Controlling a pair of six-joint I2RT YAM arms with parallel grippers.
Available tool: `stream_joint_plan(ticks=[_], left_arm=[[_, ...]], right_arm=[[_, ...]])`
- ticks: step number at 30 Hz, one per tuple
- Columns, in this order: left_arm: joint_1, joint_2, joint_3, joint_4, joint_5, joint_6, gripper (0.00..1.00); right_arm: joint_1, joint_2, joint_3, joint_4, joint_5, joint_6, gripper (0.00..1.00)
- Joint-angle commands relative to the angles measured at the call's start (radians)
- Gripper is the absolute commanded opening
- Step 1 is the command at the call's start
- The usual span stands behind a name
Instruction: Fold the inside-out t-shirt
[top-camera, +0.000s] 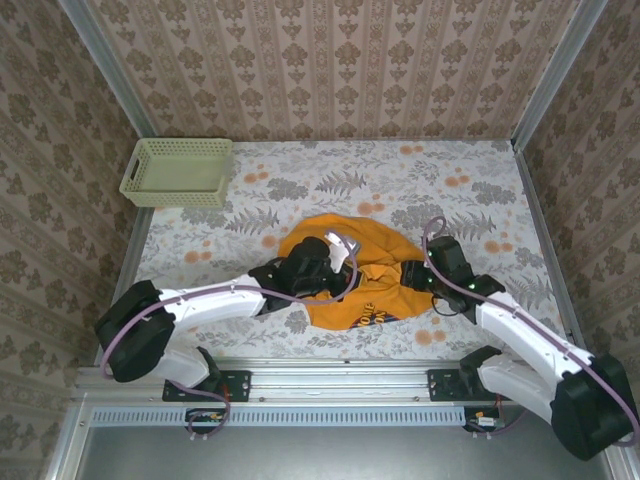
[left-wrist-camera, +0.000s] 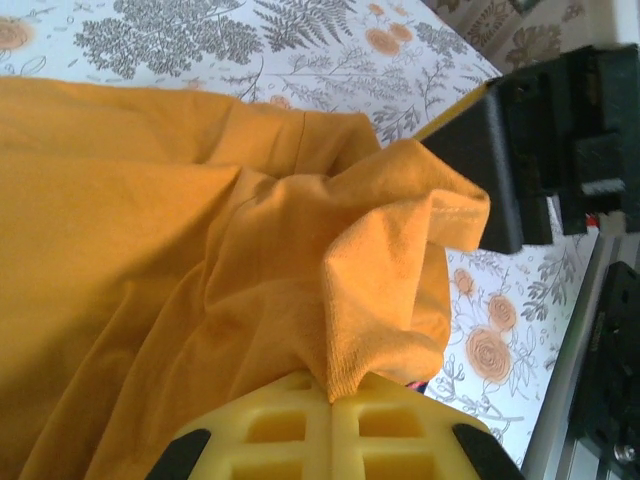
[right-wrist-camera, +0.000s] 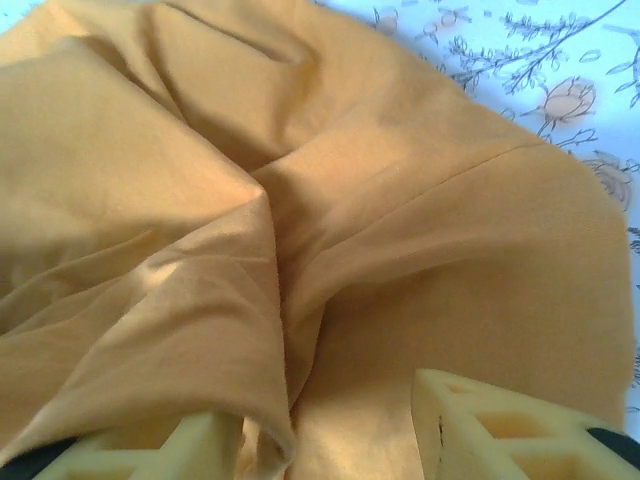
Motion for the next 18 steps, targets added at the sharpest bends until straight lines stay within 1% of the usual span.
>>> stream_joint_plan(ticks=[1,5,8,11,14,16,18], left_arm=[[0.005,0.024,0.062,-0.047,-0.013,-0.027,0.00],[0.016,0.058,0.110,-0.069,-0.016,-0.048,0.00],[0.017,0.081,0.142,-0.073,-0.006,-0.058,0.00],[0.016,0.096,0.159,-0.068,0.005,-0.062,0.00],[0.014,0.101,0.163,-0.067,0.010,-0.065,0.00],[0.013,0.099,0.164,-0.067,0.012,-0.064,0.00],[0.012,0.097,0.163,-0.067,0.013,-0.065,0.00]], right_arm=[[0.039,-0.083,0.023,-0.095,0.106,0.032,0.50],[0.089,-0.170,-0.002,-0.135,0.158,0.097,0.50],[0.129,-0.231,-0.029,-0.140,0.168,0.145,0.47],[0.209,-0.275,-0.056,-0.105,0.167,0.176,0.48],[0.296,-0.263,-0.063,-0.062,0.185,0.201,0.50],[0.330,-0.231,-0.063,-0.044,0.211,0.220,0.52],[0.342,-0.181,-0.058,-0.027,0.234,0.234,0.56]])
